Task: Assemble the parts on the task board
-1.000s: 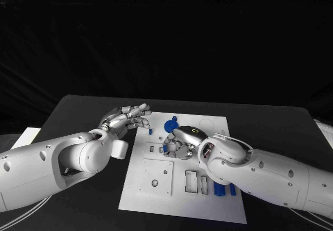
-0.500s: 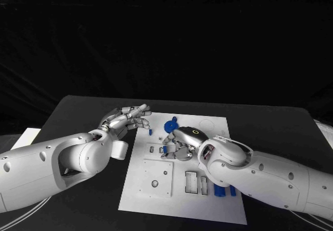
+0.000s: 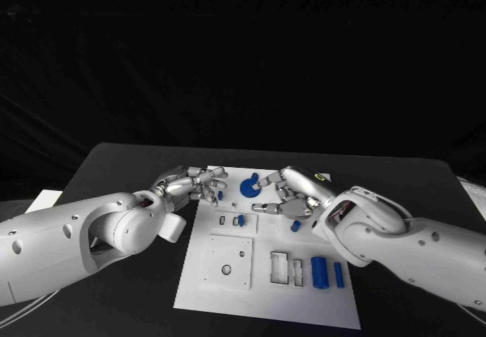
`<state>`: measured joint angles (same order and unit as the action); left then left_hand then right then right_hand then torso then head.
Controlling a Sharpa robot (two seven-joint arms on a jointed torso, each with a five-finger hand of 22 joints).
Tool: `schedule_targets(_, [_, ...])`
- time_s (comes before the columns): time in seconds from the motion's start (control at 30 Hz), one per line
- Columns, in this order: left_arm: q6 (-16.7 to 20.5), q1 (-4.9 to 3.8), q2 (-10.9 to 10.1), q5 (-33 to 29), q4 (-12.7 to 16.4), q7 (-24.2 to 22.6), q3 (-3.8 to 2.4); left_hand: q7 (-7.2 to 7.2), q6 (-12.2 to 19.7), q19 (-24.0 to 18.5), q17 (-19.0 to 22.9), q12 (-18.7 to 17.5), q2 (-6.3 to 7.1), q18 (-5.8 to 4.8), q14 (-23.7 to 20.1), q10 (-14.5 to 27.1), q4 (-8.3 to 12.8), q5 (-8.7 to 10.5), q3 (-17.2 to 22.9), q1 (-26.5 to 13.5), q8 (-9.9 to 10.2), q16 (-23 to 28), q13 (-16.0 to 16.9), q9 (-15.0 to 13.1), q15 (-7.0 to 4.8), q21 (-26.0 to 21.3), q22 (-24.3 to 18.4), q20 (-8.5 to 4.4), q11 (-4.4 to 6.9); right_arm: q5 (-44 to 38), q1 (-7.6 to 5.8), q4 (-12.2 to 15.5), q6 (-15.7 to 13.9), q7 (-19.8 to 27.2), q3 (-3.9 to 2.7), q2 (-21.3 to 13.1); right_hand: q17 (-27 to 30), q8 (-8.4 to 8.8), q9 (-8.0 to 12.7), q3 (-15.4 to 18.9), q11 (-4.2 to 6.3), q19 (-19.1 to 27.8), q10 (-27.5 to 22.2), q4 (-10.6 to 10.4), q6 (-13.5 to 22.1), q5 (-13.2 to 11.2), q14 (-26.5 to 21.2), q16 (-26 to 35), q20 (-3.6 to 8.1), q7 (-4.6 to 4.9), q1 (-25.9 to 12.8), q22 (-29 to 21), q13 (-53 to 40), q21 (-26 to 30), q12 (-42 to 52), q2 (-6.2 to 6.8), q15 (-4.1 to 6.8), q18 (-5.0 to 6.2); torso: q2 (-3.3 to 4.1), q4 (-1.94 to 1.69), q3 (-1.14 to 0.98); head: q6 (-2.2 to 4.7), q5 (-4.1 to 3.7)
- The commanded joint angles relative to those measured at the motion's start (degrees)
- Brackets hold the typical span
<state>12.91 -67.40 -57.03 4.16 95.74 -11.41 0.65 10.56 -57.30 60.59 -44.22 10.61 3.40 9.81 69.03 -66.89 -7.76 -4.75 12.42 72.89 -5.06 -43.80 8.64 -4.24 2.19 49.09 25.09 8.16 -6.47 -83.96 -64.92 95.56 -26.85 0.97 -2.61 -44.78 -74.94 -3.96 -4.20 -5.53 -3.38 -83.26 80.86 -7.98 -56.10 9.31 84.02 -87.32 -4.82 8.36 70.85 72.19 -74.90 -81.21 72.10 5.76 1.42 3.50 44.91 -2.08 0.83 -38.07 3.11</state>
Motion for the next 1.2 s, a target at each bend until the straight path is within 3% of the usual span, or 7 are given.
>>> schedule_targets(0.03, [-7.63, -0.23, 0.56, 11.89, -0.85, 11.90, -0.04, -0.26, 0.85, 3.18, -15.81, 4.21, -0.71, 0.35, 6.59, 0.82, -0.91, 0.30, 0.12, -0.47, -1.34, -17.97, 2.74, -0.39, -0.45, 5.30, 4.26, -0.30, 0.13, 14.21, -1.46, 0.74, 0.98, 7.48, -0.19, -2.95, -9.93, 0.15, 0.05, 0.34, -0.09, 0.56, -0.72, 0.14, 0.24, 0.65, 4.70, 0.55, -0.05, 0.11, 1.00, -0.64, -3.23, 0.61, -0.64, -0.30, -0.47, 0.27, -0.96, 0.31, -0.31, 0.04, 0.19])
schedule_targets(0.17, [-8.66, -1.38, 1.53, 18.42, -2.20, 15.74, -0.05, -2.02, 0.28, 17.37, -39.44, 20.98, -0.96, -4.24, 17.71, 0.74, -1.16, 0.31, -0.64, -0.02, -6.66, -41.31, 14.15, -2.25, -2.33, 25.12, 33.44, -1.64, 2.02, 19.34, -3.33, 1.07, 2.36, 7.63, -0.30, -6.89, -9.70, 0.06, 0.02, 0.41, -0.07, 0.59, -0.73, 0.20, 0.12, 1.10, 4.64, 0.72, -0.05, 0.08, 1.31, -0.71, -3.20, 0.68, -0.65, -0.61, -0.46, 0.28, -1.63, 0.45, -0.50, -0.11, 0.17])
schedule_targets(0.23, [-7.25, -2.30, 2.26, 22.77, -2.87, 18.12, -0.05, -3.90, -2.68, 21.42, -45.78, 35.86, -1.31, -5.67, 20.97, -3.69, -1.80, 0.30, -1.18, -0.59, -10.86, -46.20, 26.70, -4.09, -3.48, 30.42, 42.89, -3.03, 4.22, 21.07, -4.14, 0.94, 3.05, 7.35, -0.33, -8.78, -9.71, 0.01, -0.01, 0.45, -0.05, 0.57, -0.70, 0.20, 0.03, 1.30, 4.64, 0.73, -0.04, 0.06, 1.42, -0.70, -3.21, 0.69, -0.61, -0.77, -0.44, 0.28, -1.88, 0.46, -0.59, -0.13, 0.17])
schedule_targets(0.33, [-6.82, -3.63, 3.43, 29.64, -3.80, 22.94, -0.05, -6.14, -3.75, 23.19, -45.78, 60.51, -0.21, -6.34, 20.97, -11.92, -4.30, 0.21, -3.27, -3.38, -16.43, -46.20, 54.03, -7.29, -5.33, 32.43, 46.33, -5.18, 6.37, 22.63, -4.83, 0.76, 3.48, 7.00, -0.35, -11.25, -9.71, -0.04, -0.03, 0.52, 0.00, 0.57, -0.68, 0.20, -0.08, 1.72, 4.65, 0.75, -0.02, 0.02, 1.58, -0.73, -3.17, 0.73, -0.64, -1.01, -0.41, 0.28, -2.18, 0.38, -0.78, -0.30, 0.19])
schedule_targets(0.47, [-9.69, -5.47, 4.84, 37.85, -4.97, 31.38, -0.05, -7.65, -0.72, 24.06, -45.78, 68.57, 0.96, -6.58, 20.97, -13.34, -8.26, -0.30, -10.05, -8.48, -24.11, -46.20, 63.58, -13.13, -6.92, 33.02, 47.73, -6.44, 7.51, 23.67, -5.20, 0.25, 3.70, 6.67, -0.36, -13.23, -9.71, -0.05, -0.04, 0.55, 0.01, 0.55, -0.67, 0.21, -0.10, 1.88, 4.65, 0.75, -0.01, 0.01, 1.64, -0.70, -3.17, 0.72, -0.64, -1.06, -0.40, 0.28, -2.51, 0.61, -1.19, -0.55, 0.62])
schedule_targets(0.77, [-17.05, -7.19, 9.35, 48.89, -7.38, 44.25, 0.01, -8.45, 0.90, 24.88, -45.78, 70.44, -0.30, -7.00, 20.97, -14.85, -8.97, 1.86, -16.38, -11.72, -31.05, -46.20, 66.89, -19.71, -7.44, 33.95, 50.05, -7.15, 8.33, 24.24, -5.40, -1.04, 3.80, 5.86, -0.36, -14.52, -9.67, -0.10, -0.07, 0.71, 0.05, 0.58, -0.73, 0.15, -0.25, 2.38, 4.65, 0.80, 0.03, -0.03, 1.69, -0.84, -3.04, 0.81, -0.81, -1.25, -0.36, 0.30, -3.00, 0.52, -1.60, -1.31, 0.85])
schedule_targets(1.2, [-24.85, -9.50, 16.73, 53.31, -12.67, 48.62, 0.77, -8.27, 3.22, 24.64, -45.78, 70.02, -1.75, -6.91, 20.97, -14.32, -8.91, 1.84, -17.70, -10.61, -32.66, -46.20, 66.59, -22.48, -7.35, 33.54, 49.55, -7.12, 8.16, 24.23, -5.54, -2.04, 3.97, 5.06, -0.34, -14.80, -12.58, -0.03, -0.07, 1.23, 0.13, 0.57, -0.79, 0.30, -0.28, 5.58, 5.41, -1.11, 0.13, -0.08, 2.43, -1.07, -2.81, 1.01, -1.05, -1.47, -0.28, 0.33, -2.98, 0.51, -1.58, -2.03, 1.65])
